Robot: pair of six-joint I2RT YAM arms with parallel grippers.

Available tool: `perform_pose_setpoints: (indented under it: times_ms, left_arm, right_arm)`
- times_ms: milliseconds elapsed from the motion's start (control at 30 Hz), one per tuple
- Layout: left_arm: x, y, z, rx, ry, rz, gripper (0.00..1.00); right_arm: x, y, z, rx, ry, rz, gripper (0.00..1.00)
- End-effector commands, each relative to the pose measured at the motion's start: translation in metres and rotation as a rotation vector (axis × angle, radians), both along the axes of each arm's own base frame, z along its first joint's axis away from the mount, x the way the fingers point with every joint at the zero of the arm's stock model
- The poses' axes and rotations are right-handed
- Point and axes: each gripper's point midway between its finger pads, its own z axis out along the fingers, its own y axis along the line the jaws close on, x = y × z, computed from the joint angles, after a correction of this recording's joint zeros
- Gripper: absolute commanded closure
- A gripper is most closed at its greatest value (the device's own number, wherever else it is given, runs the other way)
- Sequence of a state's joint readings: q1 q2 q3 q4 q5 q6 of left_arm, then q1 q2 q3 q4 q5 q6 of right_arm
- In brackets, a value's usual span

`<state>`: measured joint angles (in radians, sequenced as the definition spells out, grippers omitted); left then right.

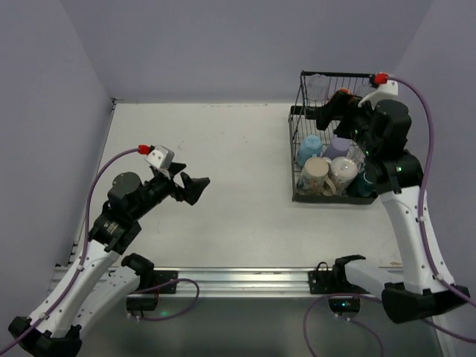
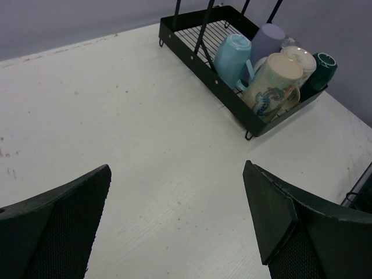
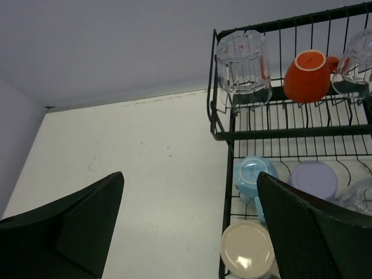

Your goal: Unload the cups from the dish rack

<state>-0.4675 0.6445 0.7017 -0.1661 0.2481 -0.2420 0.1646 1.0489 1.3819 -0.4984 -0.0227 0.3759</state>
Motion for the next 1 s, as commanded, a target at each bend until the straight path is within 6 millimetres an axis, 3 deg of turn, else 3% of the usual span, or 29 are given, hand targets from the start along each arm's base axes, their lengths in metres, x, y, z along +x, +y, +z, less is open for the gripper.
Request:
perform_pose_setpoints:
  times_ms: [0, 33, 67, 100, 167, 200, 233, 267, 300, 333, 367, 400, 433, 600, 967]
  left_arm:
    - [0.0, 0.004, -0.005, 0.023, 0.005, 0.02, 0.0]
    - [-0.001, 0.003, -0.005, 0.023, 0.003, 0.017, 0.0]
    - [-0.001, 0.003, -0.005, 0.025, 0.003, 0.017, 0.0]
    - [-0.001, 0.003, -0.006, 0.026, 0.007, 0.016, 0.0]
    - [0.0, 0.003, -0.005, 0.026, 0.006, 0.02, 0.0]
    - [0.0, 0.004, -0.006, 0.028, 0.007, 0.023, 0.0]
    - [0.0, 0.004, -0.006, 0.029, 0.008, 0.024, 0.0]
    - [0.001, 0.004, -0.007, 0.032, 0.008, 0.029, 0.0]
    - [0.001, 0.004, -0.009, 0.033, 0.014, 0.029, 0.0]
    - [0.002, 0.004, -0.009, 0.035, 0.017, 0.03, 0.0]
    - [0.002, 0.004, -0.009, 0.036, 0.016, 0.029, 0.0]
    - [0.002, 0.003, -0.01, 0.037, 0.019, 0.027, 0.0]
    - [0.003, 0.003, -0.011, 0.039, 0.022, 0.027, 0.0]
    - [0.004, 0.003, -0.013, 0.045, 0.026, 0.027, 0.0]
    - [0.007, 0.001, -0.018, 0.057, 0.042, 0.026, 0.0]
  right_arm:
    - [0.043, -0.02, -0.002, -0.143, 0.019, -0.12, 0.01]
    - [0.051, -0.023, 0.005, -0.154, 0.011, -0.135, 0.01]
    - [0.068, -0.02, -0.01, -0.181, 0.052, -0.13, 0.01]
    - [0.075, -0.019, -0.011, -0.185, 0.059, -0.128, 0.01]
    - [0.089, -0.018, 0.0, -0.189, 0.041, -0.137, 0.07]
    - [0.103, -0.017, -0.012, -0.205, 0.075, -0.14, 0.09]
    - [0.111, -0.018, -0.001, -0.204, 0.053, -0.153, 0.11]
    - [0.118, -0.018, -0.002, -0.209, 0.059, -0.16, 0.13]
    - [0.131, -0.016, -0.018, -0.224, 0.103, -0.153, 0.18]
    - [0.137, -0.014, -0.007, -0.22, 0.082, -0.152, 0.2]
    - [0.144, -0.014, -0.009, -0.225, 0.089, -0.153, 0.21]
    - [0.156, -0.012, -0.024, -0.241, 0.126, -0.149, 0.2]
    - [0.16, -0.012, -0.015, -0.241, 0.11, -0.154, 0.18]
    - [0.187, -0.02, -0.025, -0.262, 0.116, -0.197, 0.15]
    - [0.225, -0.032, -0.07, -0.279, 0.203, -0.223, 0.16]
